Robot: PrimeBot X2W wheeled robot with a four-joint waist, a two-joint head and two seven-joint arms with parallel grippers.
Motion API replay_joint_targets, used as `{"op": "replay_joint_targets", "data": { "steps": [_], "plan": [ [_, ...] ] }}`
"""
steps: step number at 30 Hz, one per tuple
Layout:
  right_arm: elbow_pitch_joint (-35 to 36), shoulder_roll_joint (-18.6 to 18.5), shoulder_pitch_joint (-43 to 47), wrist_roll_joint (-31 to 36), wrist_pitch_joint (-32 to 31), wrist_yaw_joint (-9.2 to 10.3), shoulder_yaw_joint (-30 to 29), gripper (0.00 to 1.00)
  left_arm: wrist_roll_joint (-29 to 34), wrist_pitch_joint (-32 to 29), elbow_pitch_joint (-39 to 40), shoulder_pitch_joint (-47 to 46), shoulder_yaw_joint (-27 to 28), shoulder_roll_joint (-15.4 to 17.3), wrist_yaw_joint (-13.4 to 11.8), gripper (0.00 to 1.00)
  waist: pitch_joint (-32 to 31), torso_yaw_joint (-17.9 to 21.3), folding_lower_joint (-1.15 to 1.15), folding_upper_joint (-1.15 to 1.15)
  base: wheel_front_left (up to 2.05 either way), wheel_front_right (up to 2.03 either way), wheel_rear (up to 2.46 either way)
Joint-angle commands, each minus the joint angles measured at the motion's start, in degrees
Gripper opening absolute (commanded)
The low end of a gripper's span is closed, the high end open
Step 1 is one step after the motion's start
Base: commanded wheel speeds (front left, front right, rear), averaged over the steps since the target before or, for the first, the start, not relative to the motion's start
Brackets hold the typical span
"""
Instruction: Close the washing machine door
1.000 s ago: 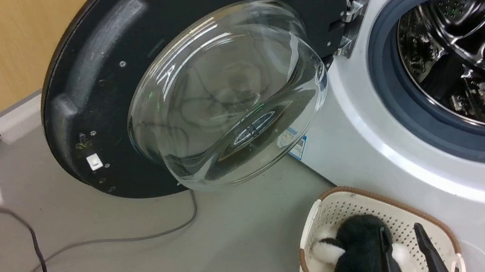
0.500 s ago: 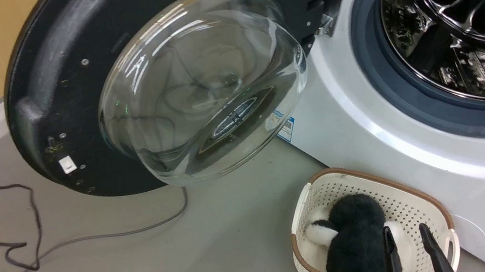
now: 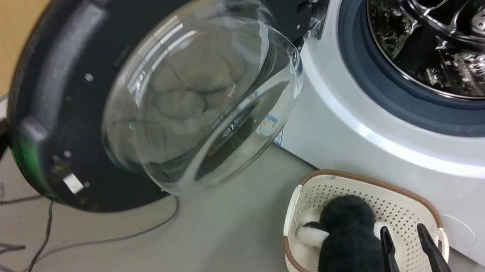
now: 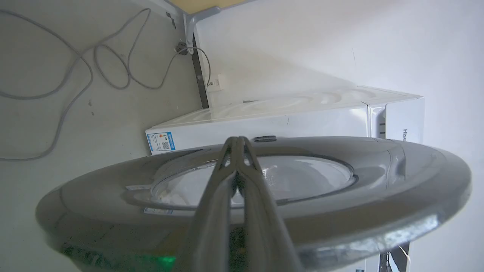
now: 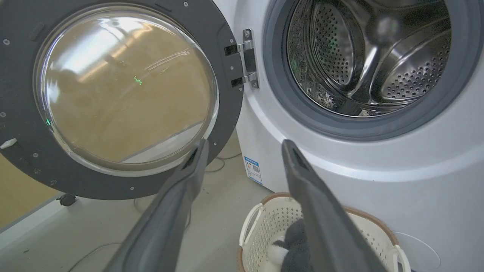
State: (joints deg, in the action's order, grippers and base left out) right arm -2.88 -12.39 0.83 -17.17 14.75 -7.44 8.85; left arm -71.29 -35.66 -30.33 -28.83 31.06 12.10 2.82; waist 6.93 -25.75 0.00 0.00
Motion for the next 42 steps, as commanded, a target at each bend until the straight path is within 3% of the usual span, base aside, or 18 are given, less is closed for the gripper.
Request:
{"op": "replay_joint_targets", "data": {
  "steps": [1,8,15,21,29,42],
  "plan": [
    [-0.1,0.7,-0.2,0.1,0.2,-0.05,0.0,1.0,-0.9,-3.2,1.2,2.1,-1.3,-0.6,0.9,0.0,-0.7,0.3,0.0,0.0,0.0,0.0,0.0],
    [-0.7,2.5,0.4,0.2,0.2,-0.05,-1.3,1.0,-4.5,-14.2,9.2,8.8,-4.2,-2.6,1.4,0.0,-3.3,1.4,0.0,0.0,0.0,0.0,0.0],
    [-1.4,4.2,1.3,0.5,0.2,-0.05,-3.6,1.0,-6.2,-22.1,20.7,18.0,-9.5,-7.0,-1.8,0.0,-5.8,4.0,0.0,0.0,0.0,0.0,0.0],
    [-1.8,5.2,1.8,1.0,0.2,-0.05,-4.4,1.0,-10.4,-25.0,28.0,24.4,-15.2,-8.9,-4.5,0.0,-6.7,7.9,0.0,0.0,0.0,0.0,0.0],
    [-2.0,5.0,1.5,1.3,0.2,-0.05,-4.5,1.0,-16.2,-19.7,32.6,28.6,-26.1,-9.2,-5.8,0.0,-5.9,14.4,0.0,0.0,0.0,0.0,0.0],
    [-1.8,4.2,-0.6,0.9,0.2,-0.05,-4.7,1.0,-20.5,-1.3,25.3,22.7,-40.9,-9.2,-0.7,0.0,-1.0,30.9,0.0,0.0,0.0,0.0,0.0]
  ]
}}
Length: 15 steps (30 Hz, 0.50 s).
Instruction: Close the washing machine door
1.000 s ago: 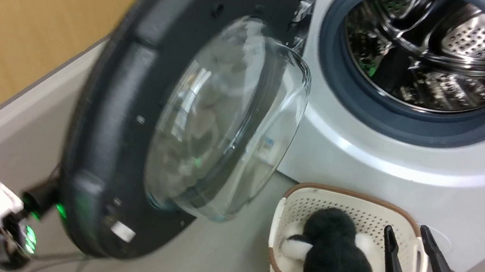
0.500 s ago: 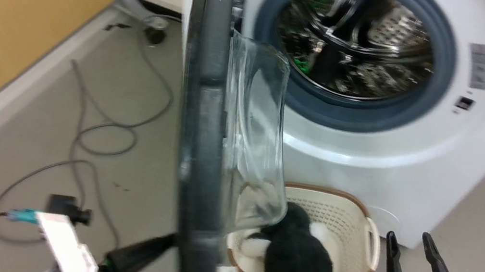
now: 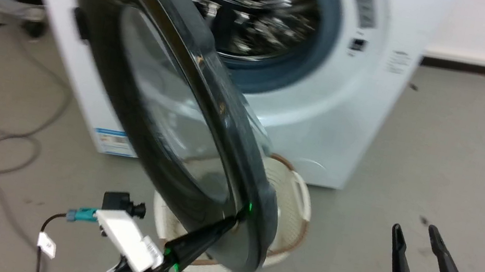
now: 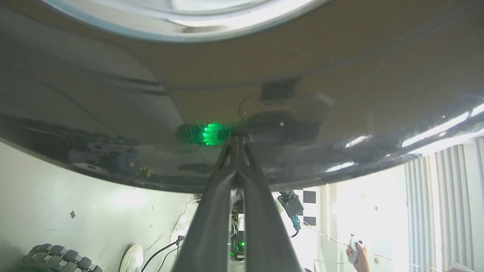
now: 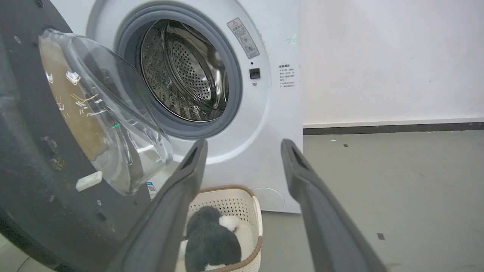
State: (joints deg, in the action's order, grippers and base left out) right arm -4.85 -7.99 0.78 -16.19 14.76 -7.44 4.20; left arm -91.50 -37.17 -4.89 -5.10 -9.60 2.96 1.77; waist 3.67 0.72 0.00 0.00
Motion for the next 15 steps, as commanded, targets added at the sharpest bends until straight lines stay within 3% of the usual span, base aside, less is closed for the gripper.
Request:
{"op": "replay_joint_targets", "data": {
  "steps": [1,8,15],
  "plan": [
    [0.2,-0.2,-0.7,-0.2,0.2,-0.05,-0.2,1.0,-0.8,1.7,-1.1,-2.0,-1.1,-0.1,0.7,0.0,2.6,5.6,0.0,0.0,0.0,0.0,0.0],
    [0.2,0.5,-1.3,-0.6,0.2,-0.05,-0.3,1.0,-2.3,13.3,-8.3,-10.5,-5.9,-0.1,2.7,0.0,5.3,13.1,0.0,0.0,0.0,0.0,0.0],
    [0.1,1.5,-2.4,-0.9,0.2,-0.05,0.0,1.0,-2.7,25.9,-16.3,-20.8,-8.8,-0.1,3.7,0.0,7.3,17.9,0.0,0.0,0.0,0.0,0.0]
  ]
}}
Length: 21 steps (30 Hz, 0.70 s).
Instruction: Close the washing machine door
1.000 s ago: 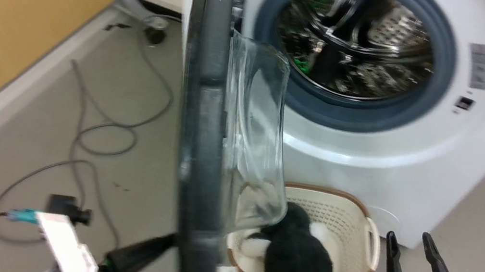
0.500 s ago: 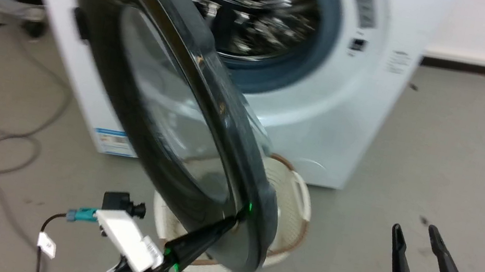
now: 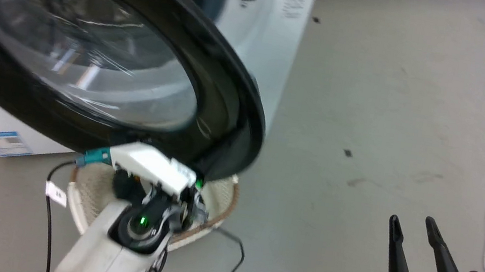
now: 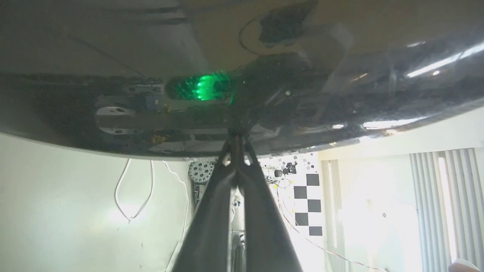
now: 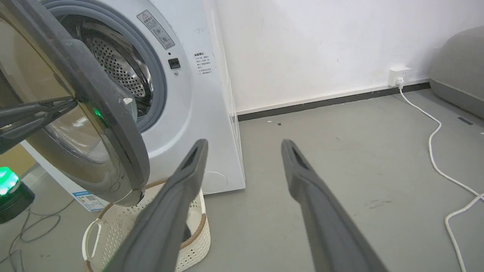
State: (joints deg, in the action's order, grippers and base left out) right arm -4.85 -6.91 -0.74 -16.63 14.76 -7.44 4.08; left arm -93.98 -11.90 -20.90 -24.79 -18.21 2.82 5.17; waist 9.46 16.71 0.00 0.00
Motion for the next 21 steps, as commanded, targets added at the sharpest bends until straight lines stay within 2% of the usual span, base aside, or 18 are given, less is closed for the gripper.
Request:
{"op": "replay_joint_targets", "data": {
  "steps": [1,9,14,18,21],
  "plan": [
    [0.0,0.6,-1.0,-0.5,0.2,-0.05,0.2,1.0,-0.4,2.2,-1.5,-2.5,-0.6,0.1,0.5,0.0,1.7,2.3,0.0,0.0,0.0,0.0,0.0],
    [-0.3,1.4,-1.1,-0.4,0.2,-0.05,0.3,1.0,-3.2,11.8,-7.9,-9.3,-4.9,0.1,2.0,0.0,1.8,2.6,0.0,0.0,0.0,0.0,0.0],
    [-0.1,1.3,-0.8,-0.3,0.2,-0.05,0.2,1.0,-4.5,13.2,-7.7,-8.7,-7.1,0.1,2.3,0.0,0.6,0.1,0.0,0.0,0.0,0.0,0.0],
    [0.0,0.6,-0.2,0.0,0.2,-0.05,0.0,1.0,-0.3,11.6,-4.7,-5.6,-10.5,1.5,2.3,0.0,-1.0,-2.9,0.0,0.0,0.0,0.0,0.0],
    [0.1,0.2,0.4,0.4,0.2,-0.05,-0.2,1.0,5.3,11.4,-2.0,-2.5,-14.4,4.7,2.3,0.0,-2.4,-5.3,0.0,0.0,0.0,0.0,0.0]
  ]
}}
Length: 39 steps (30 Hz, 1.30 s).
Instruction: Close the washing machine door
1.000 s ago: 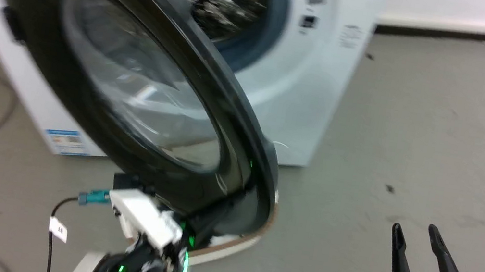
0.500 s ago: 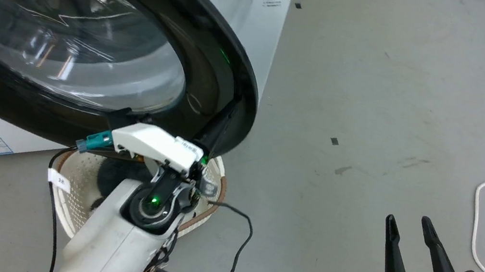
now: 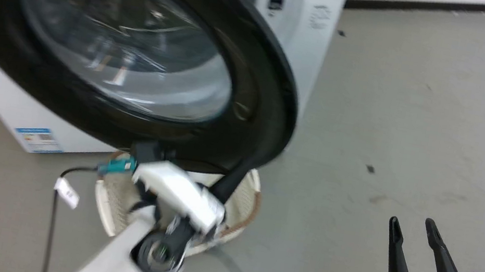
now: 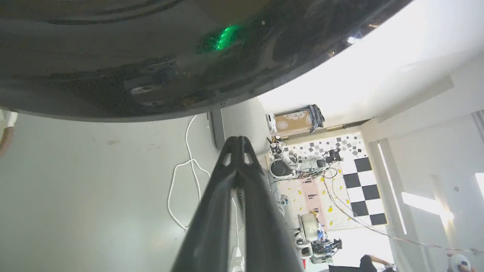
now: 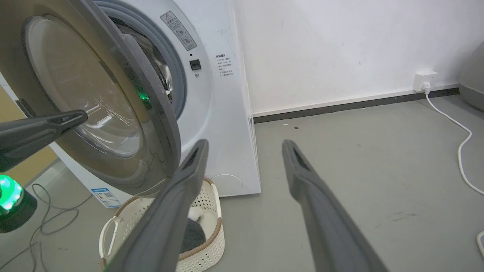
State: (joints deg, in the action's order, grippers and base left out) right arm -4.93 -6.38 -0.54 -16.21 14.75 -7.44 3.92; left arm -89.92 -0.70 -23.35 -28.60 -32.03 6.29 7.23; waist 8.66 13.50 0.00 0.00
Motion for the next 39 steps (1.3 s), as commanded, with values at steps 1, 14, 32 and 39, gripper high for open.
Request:
{"op": "replay_joint_targets", "data": {
  "steps": [1,14,32,39],
  "plan": [
    [0.2,-0.5,0.3,0.1,0.2,-0.05,-0.1,1.0,3.2,0.4,1.4,2.4,-2.0,2.4,0.2,0.0,-2.1,-2.9,0.0,0.0,0.0,0.0,0.0],
    [1.2,-1.7,3.0,0.2,0.3,-0.05,-0.7,1.0,38.3,15.6,6.1,8.7,-8.4,18.3,-5.5,0.0,-6.8,-12.6,0.0,0.0,0.0,0.0,0.0],
    [2.0,-1.9,4.4,-0.3,0.3,-0.05,1.2,1.0,71.1,15.7,23.5,31.9,21.6,3.1,-7.6,1.0,-8.1,-17.1,0.0,0.0,0.0,0.0,0.0],
    [1.6,-1.7,4.6,-0.6,0.3,-0.05,1.9,1.0,78.1,15.7,24.7,34.3,23.2,0.6,-6.6,1.0,-8.3,-17.5,0.0,0.0,0.0,0.0,0.0]
  ]
}}
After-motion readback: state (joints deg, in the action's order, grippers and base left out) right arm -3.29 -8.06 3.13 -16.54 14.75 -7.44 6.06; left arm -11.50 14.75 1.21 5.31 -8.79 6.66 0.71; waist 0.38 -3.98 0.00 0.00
